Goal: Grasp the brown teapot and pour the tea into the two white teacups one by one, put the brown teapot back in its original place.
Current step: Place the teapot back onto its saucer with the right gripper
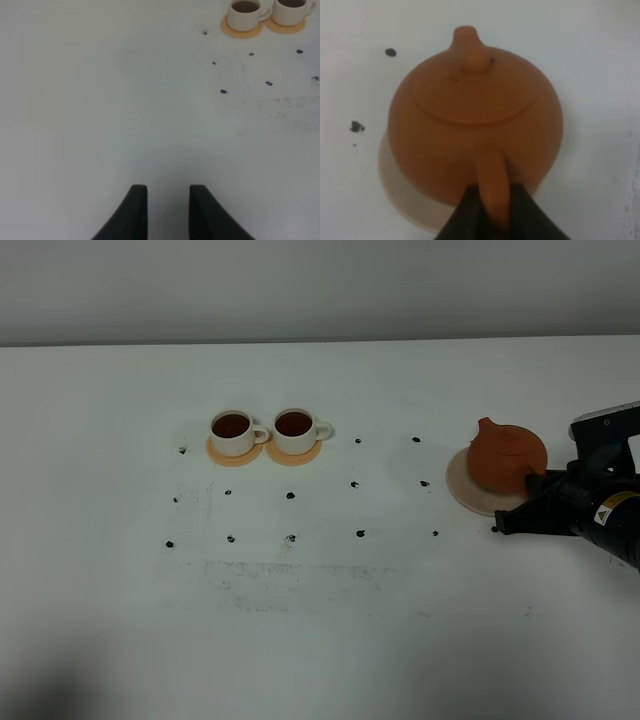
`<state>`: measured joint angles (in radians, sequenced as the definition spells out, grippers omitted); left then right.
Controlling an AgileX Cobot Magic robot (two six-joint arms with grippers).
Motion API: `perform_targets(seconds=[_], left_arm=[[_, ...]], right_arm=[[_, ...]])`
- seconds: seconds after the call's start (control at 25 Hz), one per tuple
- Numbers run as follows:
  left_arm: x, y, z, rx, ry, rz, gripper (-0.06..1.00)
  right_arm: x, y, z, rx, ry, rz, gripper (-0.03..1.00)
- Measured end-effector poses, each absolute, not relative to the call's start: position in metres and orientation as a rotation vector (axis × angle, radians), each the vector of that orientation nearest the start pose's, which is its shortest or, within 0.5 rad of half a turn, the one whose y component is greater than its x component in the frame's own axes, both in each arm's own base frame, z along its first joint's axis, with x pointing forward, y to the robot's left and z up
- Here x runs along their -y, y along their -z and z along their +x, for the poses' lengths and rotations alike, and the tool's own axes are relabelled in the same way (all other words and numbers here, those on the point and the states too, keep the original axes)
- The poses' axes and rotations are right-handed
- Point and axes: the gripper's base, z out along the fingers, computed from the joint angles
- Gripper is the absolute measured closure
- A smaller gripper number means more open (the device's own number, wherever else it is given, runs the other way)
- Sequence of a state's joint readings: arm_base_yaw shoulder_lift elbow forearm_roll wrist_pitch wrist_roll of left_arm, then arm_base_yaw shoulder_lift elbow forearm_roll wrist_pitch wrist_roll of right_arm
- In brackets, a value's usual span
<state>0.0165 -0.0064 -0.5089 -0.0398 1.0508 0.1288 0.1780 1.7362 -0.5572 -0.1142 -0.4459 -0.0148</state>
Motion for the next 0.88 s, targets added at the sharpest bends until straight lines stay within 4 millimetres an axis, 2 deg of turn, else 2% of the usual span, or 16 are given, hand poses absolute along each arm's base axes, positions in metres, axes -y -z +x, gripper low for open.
perform_targets(seconds=[0.32, 0.88], left_arm=[[0.003, -0.281, -0.007, -2.015, -0.045, 0.115, 0.73], [0.003, -0.281, -0.007, -2.015, -0.045, 0.115, 0.73]], right_arm=[[-0.056, -0.128, 0.287, -2.184, -0.091, -0.352, 0.88], [-0.057, -0.116, 0.287, -2.218, -0.094, -0.365, 0.88]])
